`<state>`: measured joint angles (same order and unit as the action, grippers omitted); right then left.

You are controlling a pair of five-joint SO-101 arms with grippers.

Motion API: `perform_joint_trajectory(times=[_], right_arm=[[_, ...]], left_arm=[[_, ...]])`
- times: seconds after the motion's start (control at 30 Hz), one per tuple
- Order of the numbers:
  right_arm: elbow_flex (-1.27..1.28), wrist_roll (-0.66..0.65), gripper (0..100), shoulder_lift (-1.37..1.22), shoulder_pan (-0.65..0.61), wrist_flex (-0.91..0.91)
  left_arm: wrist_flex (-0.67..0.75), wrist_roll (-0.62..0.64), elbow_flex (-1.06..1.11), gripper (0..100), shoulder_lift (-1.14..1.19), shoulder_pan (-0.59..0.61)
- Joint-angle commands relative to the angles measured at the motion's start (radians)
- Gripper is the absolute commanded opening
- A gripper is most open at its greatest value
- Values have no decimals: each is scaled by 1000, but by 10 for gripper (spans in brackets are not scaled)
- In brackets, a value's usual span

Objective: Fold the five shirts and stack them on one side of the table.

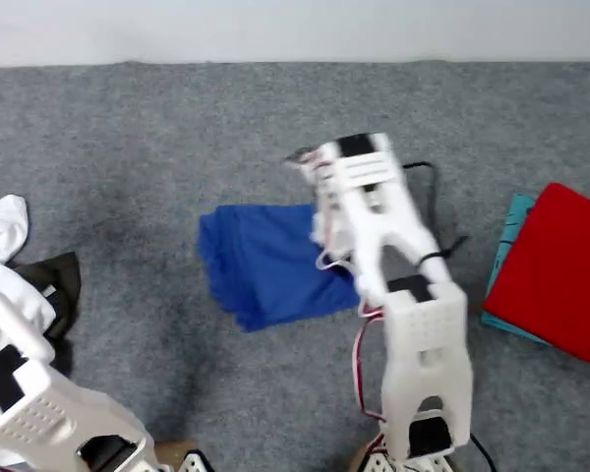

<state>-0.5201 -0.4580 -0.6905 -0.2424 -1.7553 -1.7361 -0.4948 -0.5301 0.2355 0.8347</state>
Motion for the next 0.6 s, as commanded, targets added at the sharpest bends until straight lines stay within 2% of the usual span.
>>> perform_joint_trajectory(times=[0.0,0.1,0.23,0.3,0.43,0.5,0.57], right_arm=[[-41,-298,9,68,143,-38],[-126,-529,9,62,217,28],[-233,-657,9,28,231,202],[-249,-658,9,-4,200,271],[-253,-647,26,-53,151,278],[-259,-560,81,-36,148,272],[-282,-419,151,1,151,248]], left_arm=[[-2,5,-4,15,-55,-11],[-2,5,-4,15,-55,-11],[-2,5,-4,15,-55,-11],[-2,5,-4,15,-54,-14],[-2,5,-4,15,-55,-26],[-2,2,-4,15,-55,-26],[-2,2,-4,15,-55,-21]])
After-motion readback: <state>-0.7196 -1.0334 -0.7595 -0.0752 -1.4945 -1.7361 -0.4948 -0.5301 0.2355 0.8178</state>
